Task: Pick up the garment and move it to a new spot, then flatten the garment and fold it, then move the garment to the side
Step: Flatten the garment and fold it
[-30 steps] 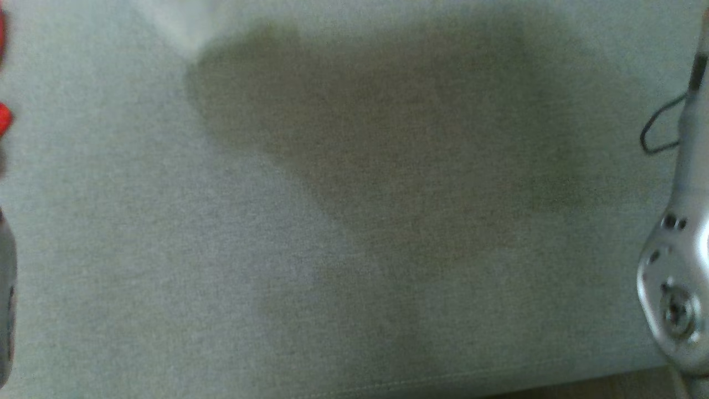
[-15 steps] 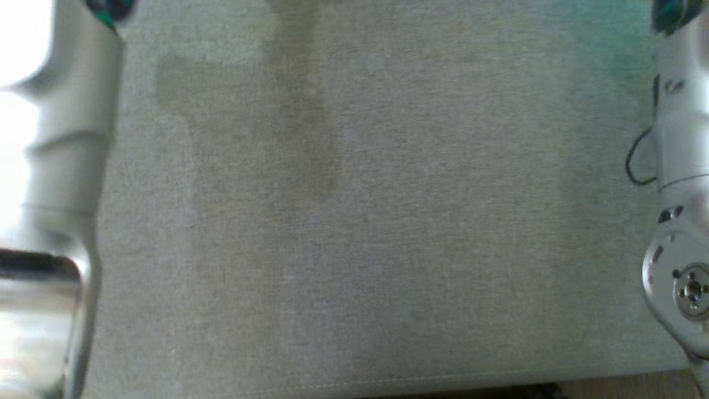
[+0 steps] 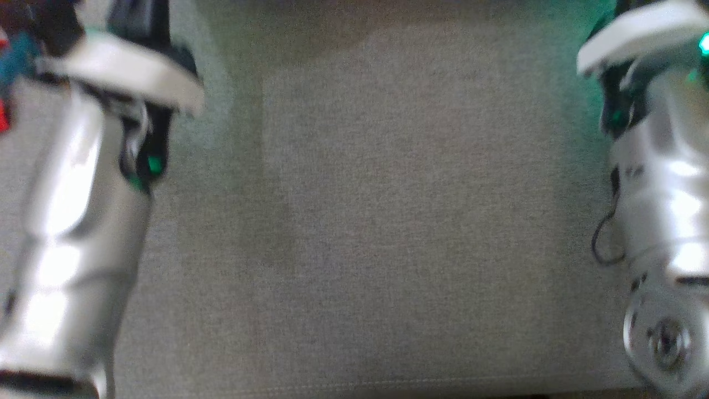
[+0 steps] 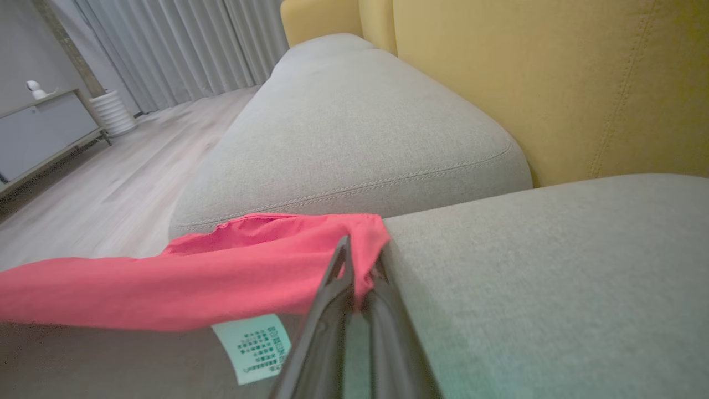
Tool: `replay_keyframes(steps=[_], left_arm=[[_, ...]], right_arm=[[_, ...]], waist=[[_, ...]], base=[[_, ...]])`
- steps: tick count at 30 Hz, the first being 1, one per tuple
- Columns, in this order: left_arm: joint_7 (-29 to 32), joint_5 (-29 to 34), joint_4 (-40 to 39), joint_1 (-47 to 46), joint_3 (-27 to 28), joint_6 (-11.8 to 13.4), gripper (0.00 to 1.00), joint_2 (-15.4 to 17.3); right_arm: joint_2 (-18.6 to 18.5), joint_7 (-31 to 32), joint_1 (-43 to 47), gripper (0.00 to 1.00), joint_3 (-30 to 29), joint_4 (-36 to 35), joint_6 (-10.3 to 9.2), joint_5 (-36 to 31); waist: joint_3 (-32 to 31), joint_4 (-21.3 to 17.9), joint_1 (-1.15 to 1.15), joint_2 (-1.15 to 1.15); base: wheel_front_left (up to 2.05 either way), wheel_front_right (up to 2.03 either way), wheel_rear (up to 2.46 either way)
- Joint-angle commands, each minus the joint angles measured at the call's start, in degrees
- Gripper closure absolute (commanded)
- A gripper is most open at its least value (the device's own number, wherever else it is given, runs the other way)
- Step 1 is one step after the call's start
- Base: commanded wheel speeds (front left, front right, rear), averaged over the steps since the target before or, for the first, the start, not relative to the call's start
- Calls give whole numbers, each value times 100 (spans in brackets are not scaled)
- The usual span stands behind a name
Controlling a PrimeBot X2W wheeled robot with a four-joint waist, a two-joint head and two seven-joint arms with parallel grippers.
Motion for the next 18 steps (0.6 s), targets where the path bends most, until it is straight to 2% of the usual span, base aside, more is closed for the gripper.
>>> replay_keyframes(steps=[1, 8, 15, 18], left_arm=[[36, -65, -365, 219, 211, 2, 100, 285], [169, -365, -1956, 2449, 270, 374, 100, 504], [184, -596, -3178, 4557, 331, 1037, 100, 461], [192, -621, -3476, 5235, 285, 1225, 100, 456]], right_arm=[[99, -90, 200, 100, 181, -221, 21, 149], [99, -114, 1848, 100, 938, -1080, 21, 1094], [99, -116, 3716, 100, 1092, -2257, 21, 1819], [99, -21, 4384, 100, 1111, -2712, 21, 2034]], waist=[[-328, -22, 1, 0], [-1251, -107, 1, 0], [-1980, -187, 1, 0], [-2151, -176, 1, 0]], base=[[0, 0, 0], [0, 0, 0], [0, 0, 0], [0, 0, 0]])
